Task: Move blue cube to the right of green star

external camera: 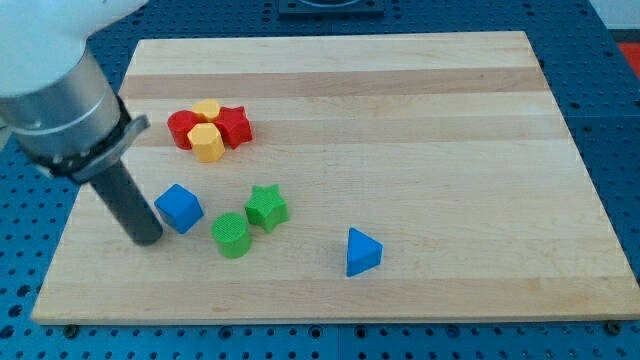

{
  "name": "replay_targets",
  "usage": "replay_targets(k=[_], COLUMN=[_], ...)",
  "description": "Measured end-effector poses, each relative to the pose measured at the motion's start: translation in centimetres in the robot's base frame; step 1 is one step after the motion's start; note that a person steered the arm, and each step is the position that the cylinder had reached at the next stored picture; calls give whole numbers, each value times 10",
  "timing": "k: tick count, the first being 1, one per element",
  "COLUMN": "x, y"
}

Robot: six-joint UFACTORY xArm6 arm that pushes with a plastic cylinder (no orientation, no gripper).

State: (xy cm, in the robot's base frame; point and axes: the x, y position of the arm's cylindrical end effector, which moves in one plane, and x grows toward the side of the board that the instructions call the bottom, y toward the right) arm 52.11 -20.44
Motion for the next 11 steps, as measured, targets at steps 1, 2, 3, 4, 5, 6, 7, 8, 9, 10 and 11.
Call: replay_targets(k=[1,2,3,4,5,6,7,8,9,10,11], x=[-47,-59,-35,0,-4,-49,-77,-78,-78,-76,-76], y=[9,21,-10,-35,-8,41,83,82,91,137,187])
